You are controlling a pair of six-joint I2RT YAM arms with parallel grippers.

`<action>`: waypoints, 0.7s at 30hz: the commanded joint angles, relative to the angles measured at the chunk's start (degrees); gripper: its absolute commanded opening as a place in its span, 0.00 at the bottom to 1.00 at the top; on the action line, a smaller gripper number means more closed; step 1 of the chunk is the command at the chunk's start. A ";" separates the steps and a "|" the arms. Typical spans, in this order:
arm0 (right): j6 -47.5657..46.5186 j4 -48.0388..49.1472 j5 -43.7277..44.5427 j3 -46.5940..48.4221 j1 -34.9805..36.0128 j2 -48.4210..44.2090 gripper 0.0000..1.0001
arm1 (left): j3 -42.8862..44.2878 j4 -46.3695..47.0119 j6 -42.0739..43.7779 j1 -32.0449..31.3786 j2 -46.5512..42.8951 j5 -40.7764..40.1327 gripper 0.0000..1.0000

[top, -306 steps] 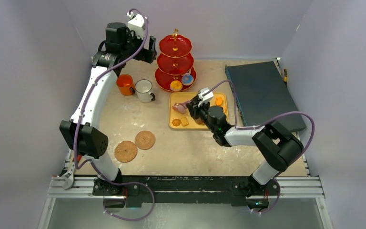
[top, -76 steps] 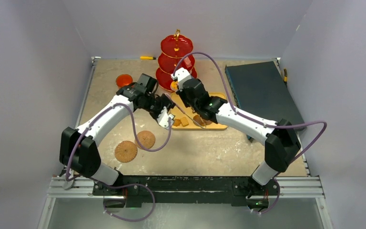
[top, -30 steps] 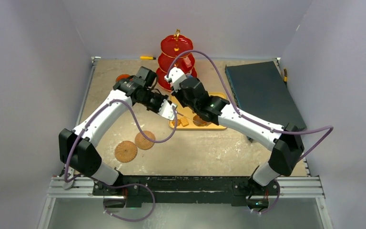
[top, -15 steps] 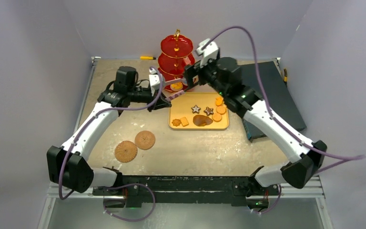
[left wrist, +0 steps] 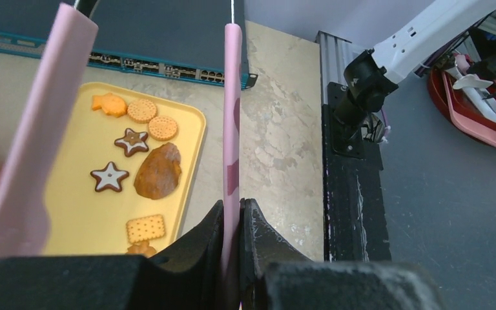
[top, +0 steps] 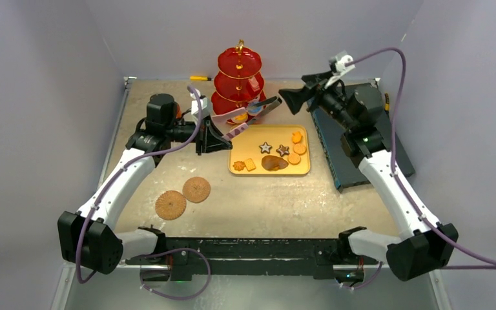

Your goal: Serve the afternoon tea

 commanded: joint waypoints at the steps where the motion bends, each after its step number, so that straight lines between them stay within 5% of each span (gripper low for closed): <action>1: 13.98 18.19 -14.57 -9.67 -7.53 -3.47 0.98 | 1.89 5.52 -2.42 0.35 -2.09 4.88 0.00; 8: 25.99 39.60 -26.40 -20.78 -11.90 -2.96 0.98 | 1.91 12.68 -9.52 0.32 -1.72 6.02 0.00; 13: 36.75 63.79 -32.07 -25.54 -9.72 3.08 0.98 | 2.23 22.10 -14.94 0.02 -0.78 7.00 0.00; 21: 32.80 70.46 -32.59 -20.03 -0.36 11.60 0.98 | 5.79 20.35 -12.85 -2.18 1.26 9.54 0.00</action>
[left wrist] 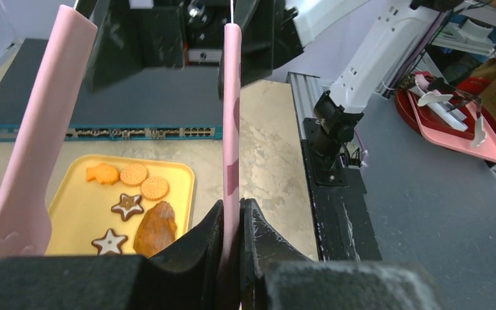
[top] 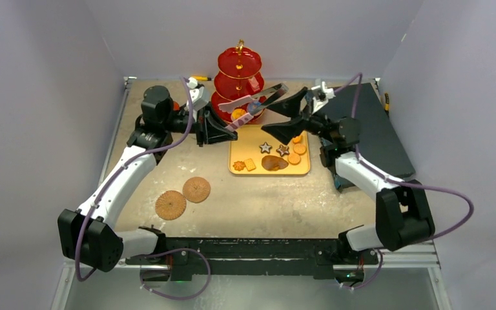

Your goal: Serve the afternoon tea

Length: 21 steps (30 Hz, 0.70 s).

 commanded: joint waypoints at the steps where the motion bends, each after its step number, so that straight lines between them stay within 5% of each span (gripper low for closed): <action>1: -0.31 10.60 -2.21 5.17 2.60 2.39 0.98 | 4.37 1.28 1.29 -1.37 0.63 3.30 0.00; 21: 2.23 19.40 -6.63 12.38 7.26 7.84 0.98 | 6.91 -2.67 5.80 -3.40 2.25 2.42 0.00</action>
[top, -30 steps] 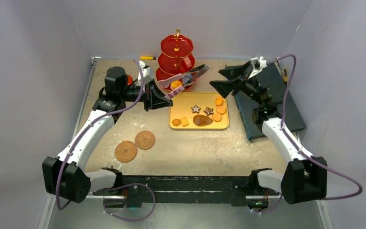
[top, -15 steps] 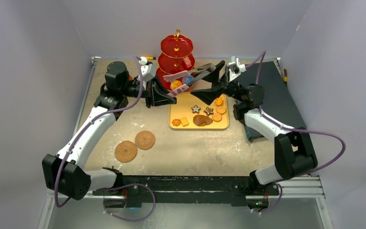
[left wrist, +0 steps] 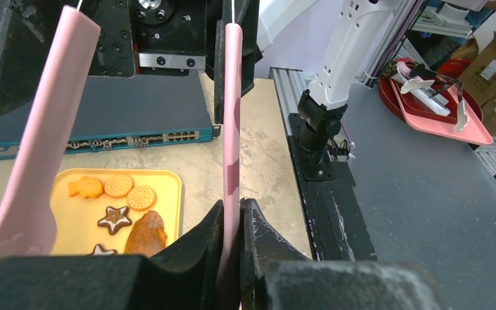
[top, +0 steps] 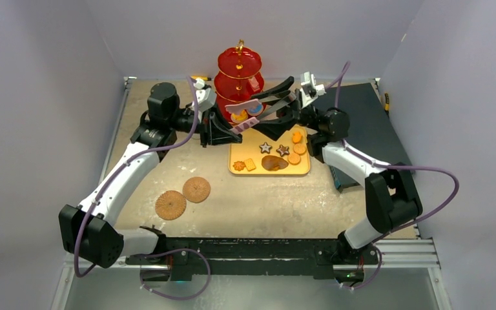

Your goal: Serve the afternoon tea

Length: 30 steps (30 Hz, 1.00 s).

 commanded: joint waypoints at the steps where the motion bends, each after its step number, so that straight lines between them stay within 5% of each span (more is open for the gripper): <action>1: 1.57 6.88 -5.68 1.29 0.23 -2.74 0.98 | 3.22 1.33 1.88 -0.38 0.26 0.36 0.00; 13: 5.92 9.98 -9.03 1.45 0.23 -4.80 0.98 | 3.80 1.50 1.89 -1.05 0.12 -0.28 0.00; 20: -6.71 -5.38 -0.22 1.28 0.46 -8.95 0.98 | 3.64 1.50 2.05 -1.17 -0.15 -0.28 0.00; 30: -5.57 -5.12 -4.65 2.64 2.86 -8.62 0.98 | 4.08 2.03 1.95 -1.44 0.05 -0.41 0.00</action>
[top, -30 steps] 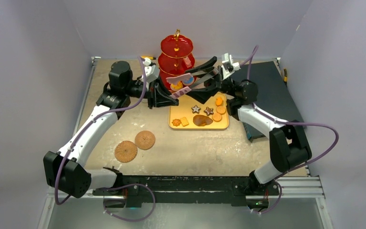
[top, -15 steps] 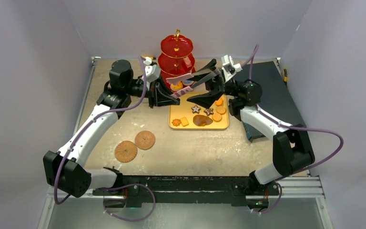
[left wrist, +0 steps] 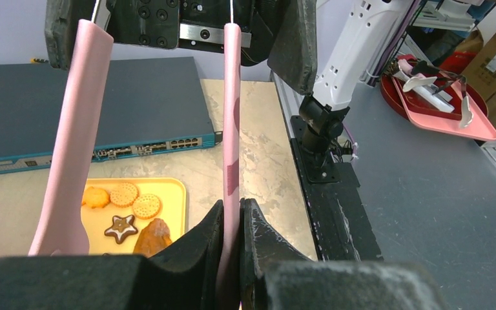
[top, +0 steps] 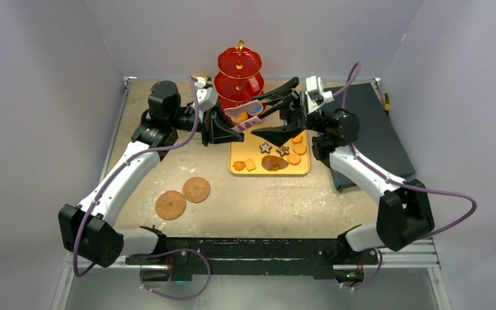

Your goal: Serve the afternoon tea

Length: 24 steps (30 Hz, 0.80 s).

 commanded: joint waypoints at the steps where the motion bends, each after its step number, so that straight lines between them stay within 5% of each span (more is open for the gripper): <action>1: -0.96 0.33 -1.45 2.70 0.96 -0.34 0.98 | 2.30 2.23 0.95 -0.33 -0.45 0.16 0.00; 11: -3.62 -6.17 3.23 3.96 1.15 0.21 0.95 | 2.33 1.50 3.32 -0.83 -0.95 -0.22 0.00; 24: -11.33 -13.82 7.48 2.73 1.42 -3.28 0.73 | 3.75 1.75 5.11 -0.87 -0.74 -1.57 0.00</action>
